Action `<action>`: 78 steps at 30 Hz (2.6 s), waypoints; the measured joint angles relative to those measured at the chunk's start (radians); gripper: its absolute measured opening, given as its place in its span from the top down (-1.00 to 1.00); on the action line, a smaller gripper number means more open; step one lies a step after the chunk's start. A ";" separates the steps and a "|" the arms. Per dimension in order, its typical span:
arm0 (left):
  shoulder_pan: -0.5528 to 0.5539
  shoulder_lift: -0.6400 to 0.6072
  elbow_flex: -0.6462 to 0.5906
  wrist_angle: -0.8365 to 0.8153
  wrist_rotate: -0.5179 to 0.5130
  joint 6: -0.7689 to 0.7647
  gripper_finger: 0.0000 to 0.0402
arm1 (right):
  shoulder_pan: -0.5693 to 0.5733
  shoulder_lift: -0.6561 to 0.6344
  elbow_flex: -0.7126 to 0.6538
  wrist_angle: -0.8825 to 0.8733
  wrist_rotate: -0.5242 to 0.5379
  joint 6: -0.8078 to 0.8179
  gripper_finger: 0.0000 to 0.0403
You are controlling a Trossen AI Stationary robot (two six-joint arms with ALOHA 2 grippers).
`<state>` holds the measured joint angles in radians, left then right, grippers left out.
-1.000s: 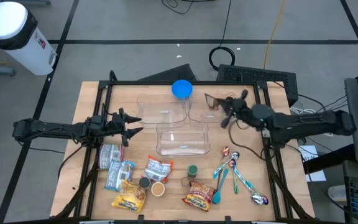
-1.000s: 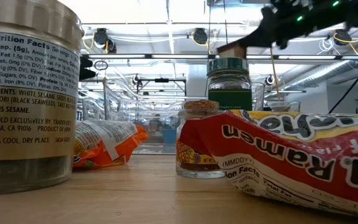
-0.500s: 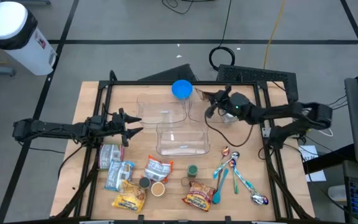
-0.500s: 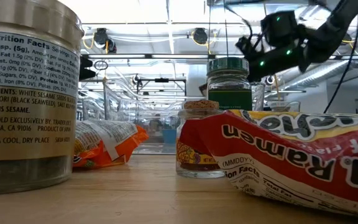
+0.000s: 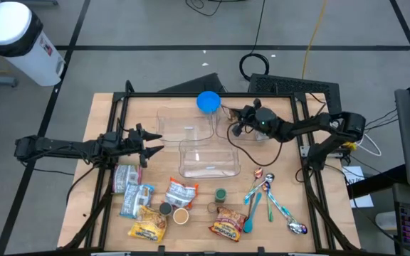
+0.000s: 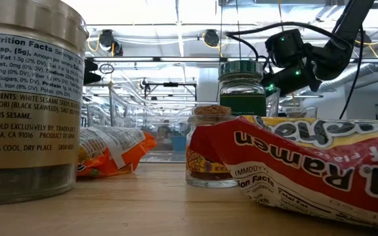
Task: Pick & Place Food Item
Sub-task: Put the orange seasoning bag into the top right transparent bin, then put the top green spoon into the bottom transparent bin
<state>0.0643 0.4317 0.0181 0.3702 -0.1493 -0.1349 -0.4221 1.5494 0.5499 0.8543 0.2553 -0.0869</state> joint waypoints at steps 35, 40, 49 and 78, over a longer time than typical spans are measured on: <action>0.000 0.000 0.000 0.000 0.000 0.000 -0.20 | -0.001 0.000 0.000 -0.131 -0.103 -0.004 0.52; 0.000 0.000 0.000 0.000 0.000 0.000 -0.20 | 0.014 -0.007 0.000 -0.123 -0.102 -0.005 0.18; 0.000 0.000 0.000 0.000 0.000 0.000 -0.20 | 0.054 -0.178 -0.001 -0.258 -0.071 -0.011 -0.17; 0.000 0.000 0.000 0.000 0.000 0.000 -0.20 | 0.684 -0.719 -0.006 -1.407 -0.059 0.939 -0.07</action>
<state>0.0642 0.4316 0.0179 0.3702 -0.1493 -0.1351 0.2622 0.8302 0.5435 -0.5531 0.1965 0.8524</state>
